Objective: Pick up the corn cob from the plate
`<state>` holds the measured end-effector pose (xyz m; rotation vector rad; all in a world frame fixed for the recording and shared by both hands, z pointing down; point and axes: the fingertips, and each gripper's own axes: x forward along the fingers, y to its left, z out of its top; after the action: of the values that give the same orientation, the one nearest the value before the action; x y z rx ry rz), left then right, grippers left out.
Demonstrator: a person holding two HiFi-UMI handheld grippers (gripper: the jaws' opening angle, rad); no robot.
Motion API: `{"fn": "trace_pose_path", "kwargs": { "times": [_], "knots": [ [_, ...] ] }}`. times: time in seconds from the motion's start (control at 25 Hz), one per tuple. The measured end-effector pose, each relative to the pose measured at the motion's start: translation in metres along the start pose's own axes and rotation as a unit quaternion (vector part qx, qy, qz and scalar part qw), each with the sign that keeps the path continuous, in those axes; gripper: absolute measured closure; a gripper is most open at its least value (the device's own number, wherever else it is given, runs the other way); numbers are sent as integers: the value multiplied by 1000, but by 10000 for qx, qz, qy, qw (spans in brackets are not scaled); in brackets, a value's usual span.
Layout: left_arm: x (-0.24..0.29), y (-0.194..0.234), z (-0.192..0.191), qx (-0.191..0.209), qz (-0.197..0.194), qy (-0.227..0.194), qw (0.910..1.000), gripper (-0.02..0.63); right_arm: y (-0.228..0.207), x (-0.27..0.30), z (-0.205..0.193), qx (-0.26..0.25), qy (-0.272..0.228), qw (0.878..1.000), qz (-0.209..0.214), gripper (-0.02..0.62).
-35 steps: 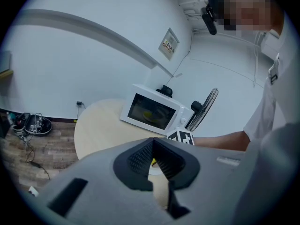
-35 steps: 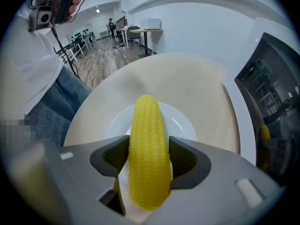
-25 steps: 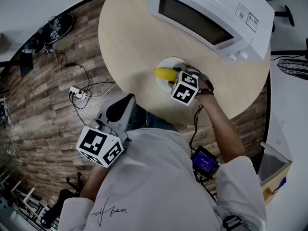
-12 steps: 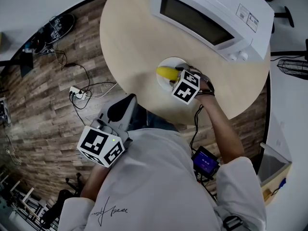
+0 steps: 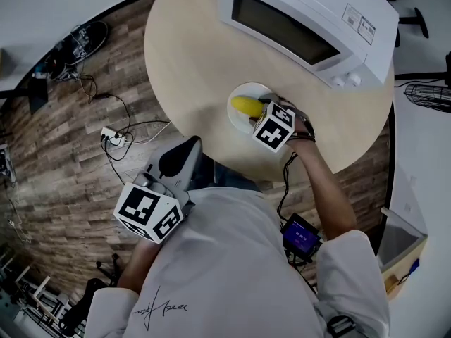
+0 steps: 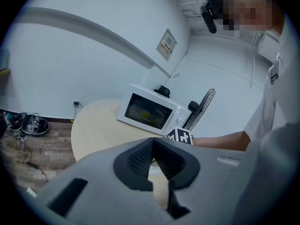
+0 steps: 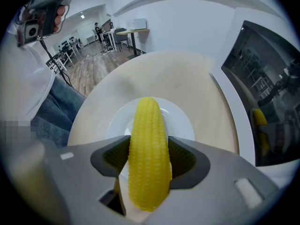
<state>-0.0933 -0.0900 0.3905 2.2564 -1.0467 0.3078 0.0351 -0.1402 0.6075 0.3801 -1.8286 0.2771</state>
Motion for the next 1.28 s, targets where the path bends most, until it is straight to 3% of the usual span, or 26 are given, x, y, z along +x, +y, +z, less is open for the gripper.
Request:
{"fn": "trace_pose_path", "kwargs": {
  "times": [1.28],
  "knots": [
    [-4,-12,3,-4,28,-159,9999,612,-7,-35,-3,1190,-737,9900,-164,331]
  ]
}}
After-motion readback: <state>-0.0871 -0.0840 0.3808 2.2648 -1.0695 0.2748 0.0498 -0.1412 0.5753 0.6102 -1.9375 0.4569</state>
